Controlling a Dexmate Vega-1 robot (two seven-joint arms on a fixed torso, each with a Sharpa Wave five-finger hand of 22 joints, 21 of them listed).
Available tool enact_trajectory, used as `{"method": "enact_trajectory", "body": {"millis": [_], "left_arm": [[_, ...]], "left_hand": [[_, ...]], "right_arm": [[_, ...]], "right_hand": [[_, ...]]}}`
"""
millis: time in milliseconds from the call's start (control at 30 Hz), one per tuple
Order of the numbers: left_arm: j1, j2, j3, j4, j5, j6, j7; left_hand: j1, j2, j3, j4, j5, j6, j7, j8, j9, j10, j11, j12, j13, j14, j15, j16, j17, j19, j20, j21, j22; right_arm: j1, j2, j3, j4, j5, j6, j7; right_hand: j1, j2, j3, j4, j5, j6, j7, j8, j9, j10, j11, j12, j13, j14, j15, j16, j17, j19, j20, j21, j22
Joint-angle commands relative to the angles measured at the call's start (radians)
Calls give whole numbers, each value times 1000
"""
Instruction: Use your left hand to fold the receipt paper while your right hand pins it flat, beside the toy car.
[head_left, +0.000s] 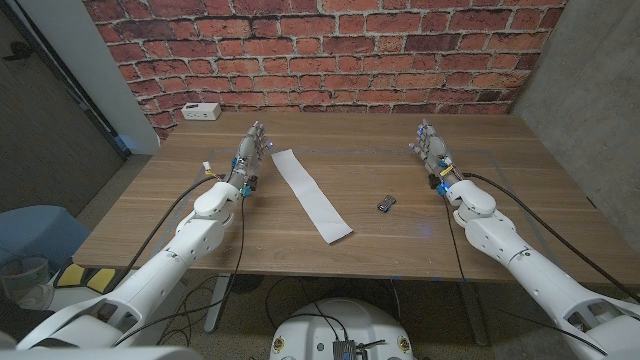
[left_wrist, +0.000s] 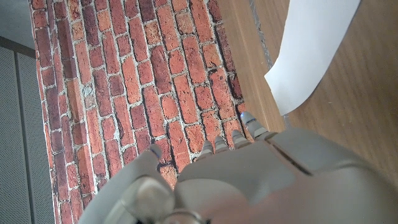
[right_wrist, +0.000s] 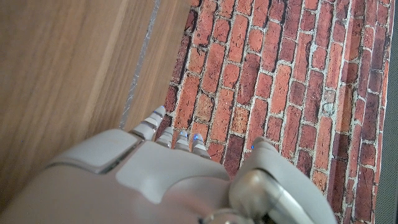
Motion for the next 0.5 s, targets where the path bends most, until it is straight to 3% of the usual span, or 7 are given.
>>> {"method": "enact_trajectory", "body": {"millis": [33,133,167,200,233,267,500], "left_arm": [[12,16,5,-28,22,16,18],[18,23,7,-41,45,17,46],[20,31,8,-53,53,28,57],[23,38,9,-64,61,40,69],[24,47,11,-73,70,51,76],[25,54,12,-81,78,61,84],[35,98,15,-133,111,121,118]], "left_hand": [[-1,98,11,-2,10,-265,-7,10,5,-292,-8,9,4,-318,-42,10,3,-338,-40,5,1],[4,91,24,-13,17,-207,7,23,5,-219,-11,30,5,-258,-23,20,0,-281,-16,19,-1],[9,86,31,-19,19,-181,15,25,5,-186,-2,37,5,-219,-6,27,-1,-251,5,25,-1],[18,81,40,-27,19,-153,22,24,6,-158,23,39,6,-182,21,28,-1,-217,43,31,-2],[24,79,45,-31,19,-132,29,27,6,-132,40,43,6,-164,30,27,-1,-197,59,34,-2],[34,78,53,-38,18,-110,34,27,6,-105,66,47,6,-144,34,25,-2,-175,63,36,-3],[62,75,75,-56,10,-23,44,36,7,-29,85,56,7,-61,49,29,-3,-118,86,40,-4]], "right_arm": [[-23,-17,-1,-23,-26,29,0],[-30,-27,-3,-35,-45,33,-12],[-33,-31,-4,-41,-53,35,-18],[-35,-35,-6,-45,-64,41,-20],[-39,-40,-7,-52,-74,45,-26],[-42,-44,-9,-59,-88,50,-33],[-58,-82,-26,-102,-187,83,-64]], "right_hand": [[24,4,12,-2,3,-6,1,8,4,4,5,8,3,6,16,10,3,16,7,8,4],[70,17,44,-31,-4,5,-1,12,3,20,16,12,3,36,38,16,2,33,28,11,4],[80,19,51,-38,-6,13,-3,14,3,26,16,14,3,43,42,17,2,37,32,12,4],[91,21,59,-44,-9,20,0,16,3,34,19,15,3,53,46,19,2,45,37,14,4],[99,22,65,-49,-12,27,0,17,3,40,19,16,3,59,47,20,2,49,37,15,4],[111,24,75,-57,-16,32,1,18,3,48,23,18,4,72,53,22,2,57,42,16,5],[167,34,122,-91,-37,87,-8,28,4,100,32,27,5,120,60,27,3,85,50,20,6]]}}
